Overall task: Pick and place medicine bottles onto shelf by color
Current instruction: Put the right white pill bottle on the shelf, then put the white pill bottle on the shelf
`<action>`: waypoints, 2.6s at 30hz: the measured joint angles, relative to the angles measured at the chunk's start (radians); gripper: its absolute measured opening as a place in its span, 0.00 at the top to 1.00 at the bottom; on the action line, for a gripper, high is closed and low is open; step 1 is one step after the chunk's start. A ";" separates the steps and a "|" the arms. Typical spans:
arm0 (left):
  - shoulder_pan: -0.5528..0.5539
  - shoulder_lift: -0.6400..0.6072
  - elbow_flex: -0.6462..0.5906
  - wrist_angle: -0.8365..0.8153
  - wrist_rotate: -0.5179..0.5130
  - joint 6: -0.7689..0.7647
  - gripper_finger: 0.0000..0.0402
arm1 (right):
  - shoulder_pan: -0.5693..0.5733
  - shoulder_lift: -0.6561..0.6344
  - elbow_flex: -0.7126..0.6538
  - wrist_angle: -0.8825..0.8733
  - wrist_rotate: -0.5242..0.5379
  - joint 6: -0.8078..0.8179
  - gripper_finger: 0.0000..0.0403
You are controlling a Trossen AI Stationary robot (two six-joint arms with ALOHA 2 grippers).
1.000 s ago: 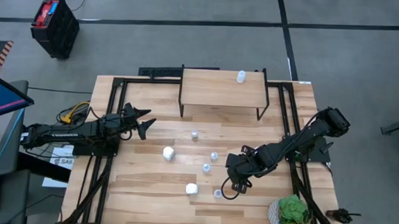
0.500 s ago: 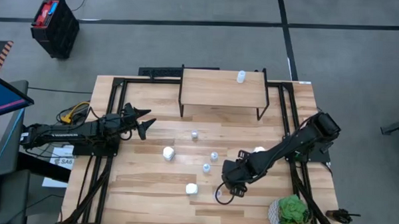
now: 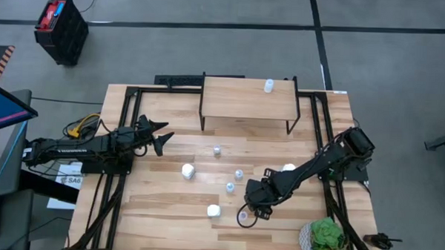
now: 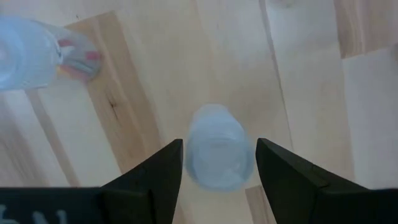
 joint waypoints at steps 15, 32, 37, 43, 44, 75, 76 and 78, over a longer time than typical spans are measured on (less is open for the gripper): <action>0.000 0.000 0.000 0.000 0.000 0.000 0.38 | -0.049 0.001 0.004 0.017 0.001 -0.058 0.68; 0.000 0.000 0.000 0.000 0.000 0.000 0.38 | -0.290 -0.147 0.381 -0.452 0.226 -0.618 0.66; 0.000 0.000 0.000 0.000 0.001 0.000 0.38 | -0.432 -0.230 0.396 -0.424 0.244 -0.627 0.66; 0.000 0.000 0.000 0.000 0.000 0.005 0.38 | -0.629 -0.267 0.396 -0.390 0.243 -0.536 0.66; 0.000 0.000 0.000 0.000 0.000 0.006 0.38 | -0.662 -0.265 0.396 -0.390 0.243 -0.523 0.66; 0.000 0.000 0.000 0.000 0.000 0.014 0.38 | -1.010 -0.146 0.396 -0.321 0.107 -0.633 0.49; 0.000 0.000 0.000 0.000 0.000 0.014 0.38 | -1.013 -0.145 0.396 -0.321 0.107 -0.633 0.48; 0.000 0.000 0.000 0.000 0.000 0.014 0.38 | -1.021 -0.146 0.396 -0.321 0.108 -0.633 0.46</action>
